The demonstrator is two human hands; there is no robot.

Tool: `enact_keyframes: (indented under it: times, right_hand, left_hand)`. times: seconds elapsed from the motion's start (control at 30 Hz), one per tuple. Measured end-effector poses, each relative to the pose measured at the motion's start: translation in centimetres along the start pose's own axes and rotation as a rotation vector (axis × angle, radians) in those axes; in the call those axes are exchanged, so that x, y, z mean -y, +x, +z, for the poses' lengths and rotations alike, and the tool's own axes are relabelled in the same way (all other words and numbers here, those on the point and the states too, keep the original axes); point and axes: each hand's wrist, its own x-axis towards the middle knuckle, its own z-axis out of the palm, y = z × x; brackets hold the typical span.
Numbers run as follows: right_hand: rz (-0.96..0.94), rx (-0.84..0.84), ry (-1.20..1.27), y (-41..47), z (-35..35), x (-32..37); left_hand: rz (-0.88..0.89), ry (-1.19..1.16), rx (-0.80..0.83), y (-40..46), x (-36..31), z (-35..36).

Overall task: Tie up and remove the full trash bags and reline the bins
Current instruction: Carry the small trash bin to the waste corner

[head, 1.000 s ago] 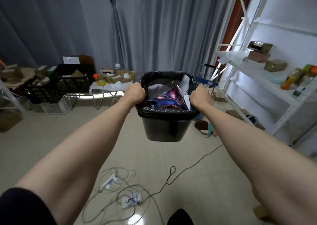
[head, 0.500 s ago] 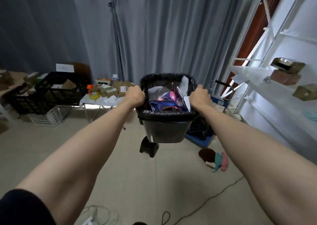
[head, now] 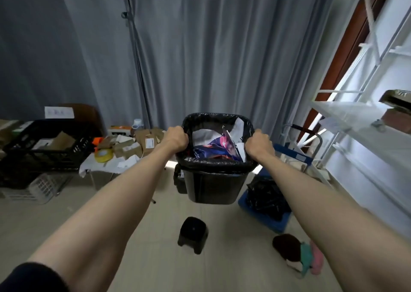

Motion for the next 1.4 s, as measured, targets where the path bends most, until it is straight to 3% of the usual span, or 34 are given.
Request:
enact_keyframes:
  times: [0.4,0.83,1.03,1.4]
  right_hand:
    - [0.174,-0.013,0.018,21.0,6.4,3.8]
    - [0.205,0.047,0.008,45.6,15.0,-5.5]
    - [0.256,0.107,0.019,54.6,18.6,-8.9]
    - [0.398,0.151,0.066,60.6,24.4,-11.8]
  left_hand:
    - [0.097,-0.025,0.058,26.0,-3.0,3.5]
    - [0.153,0.040,0.191,49.2,-11.5,18.3]
    - [0.078,0.003,0.231,56.8,-14.8,23.8]
    - [0.116,0.040,0.366,65.5,-15.4,31.1]
